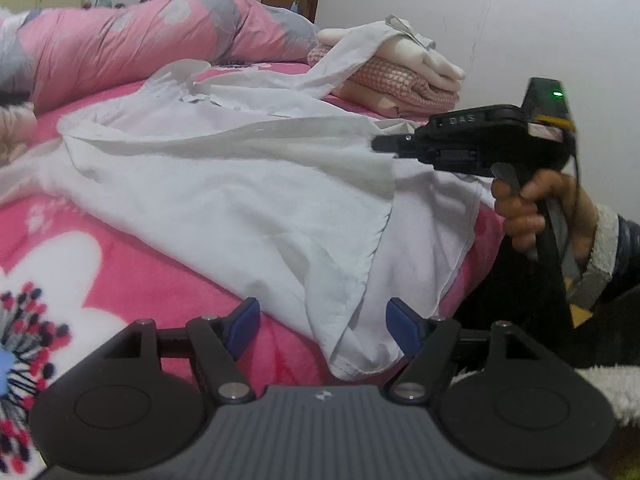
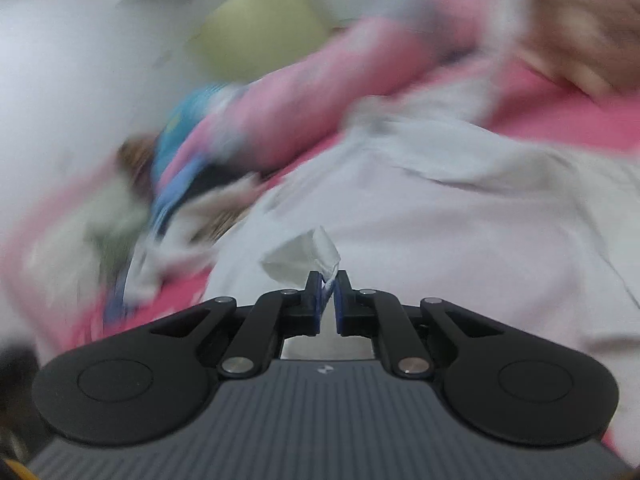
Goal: Fold clothes
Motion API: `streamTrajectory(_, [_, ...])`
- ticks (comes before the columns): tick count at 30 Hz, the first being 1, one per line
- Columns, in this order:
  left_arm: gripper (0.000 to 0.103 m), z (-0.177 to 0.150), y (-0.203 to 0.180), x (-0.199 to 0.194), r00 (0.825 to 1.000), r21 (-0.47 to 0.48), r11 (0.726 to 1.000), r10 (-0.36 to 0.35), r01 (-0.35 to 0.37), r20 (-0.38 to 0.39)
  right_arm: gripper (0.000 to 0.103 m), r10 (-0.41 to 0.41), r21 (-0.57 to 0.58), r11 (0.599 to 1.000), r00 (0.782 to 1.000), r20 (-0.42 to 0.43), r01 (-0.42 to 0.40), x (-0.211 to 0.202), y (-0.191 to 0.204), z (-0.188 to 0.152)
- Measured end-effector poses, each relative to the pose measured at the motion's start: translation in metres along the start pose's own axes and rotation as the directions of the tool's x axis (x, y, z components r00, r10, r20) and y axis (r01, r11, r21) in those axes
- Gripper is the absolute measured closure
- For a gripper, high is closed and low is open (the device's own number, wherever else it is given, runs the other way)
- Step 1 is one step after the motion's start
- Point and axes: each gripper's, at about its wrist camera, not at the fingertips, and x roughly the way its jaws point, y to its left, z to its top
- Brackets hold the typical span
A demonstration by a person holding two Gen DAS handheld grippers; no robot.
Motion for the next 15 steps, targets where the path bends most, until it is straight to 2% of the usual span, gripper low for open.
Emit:
streamTrajectory(3, [0.031, 0.002, -0.006, -0.007, 0.999, 0.039, 0.999, 0.032, -0.033, 0.014, 0.095, -0.026, 0.137, 0.990, 1.000, 0.013, 0.024, 0.000, -0.026, -0.003])
streamTrajectory(4, [0.031, 0.004, -0.009, -0.008, 0.999, 0.053, 0.998, 0.036, -0.037, 0.017, 0.095, -0.020, 0.148, 0.989, 1.000, 0.017, 0.017, 0.000, -0.029, -0.004])
streamTrajectory(8, [0.031, 0.011, -0.023, -0.004, 0.999, 0.123, 0.991, 0.050, -0.051, 0.011, 0.094, 0.010, 0.176, 0.984, 0.999, 0.034, -0.016, 0.001, -0.035, -0.012])
streamTrajectory(11, [0.032, 0.014, -0.033, 0.004, 0.998, 0.173, 0.983, 0.067, -0.065, -0.006, 0.086, 0.038, 0.165, 0.985, 0.999, 0.035, -0.044, 0.000, -0.035, -0.010])
streamTrajectory(13, [0.035, 0.016, -0.038, 0.009, 0.996, 0.197, 0.977, 0.088, -0.082, -0.022, 0.079, 0.046, 0.143, 0.988, 0.998, 0.030, -0.050, 0.002, -0.032, -0.006])
streamTrajectory(15, [0.043, 0.016, -0.042, 0.014, 0.993, 0.220, 0.970, 0.110, -0.099, -0.039, 0.079, 0.042, 0.115, 0.992, 0.999, 0.023, -0.044, 0.005, -0.029, -0.003])
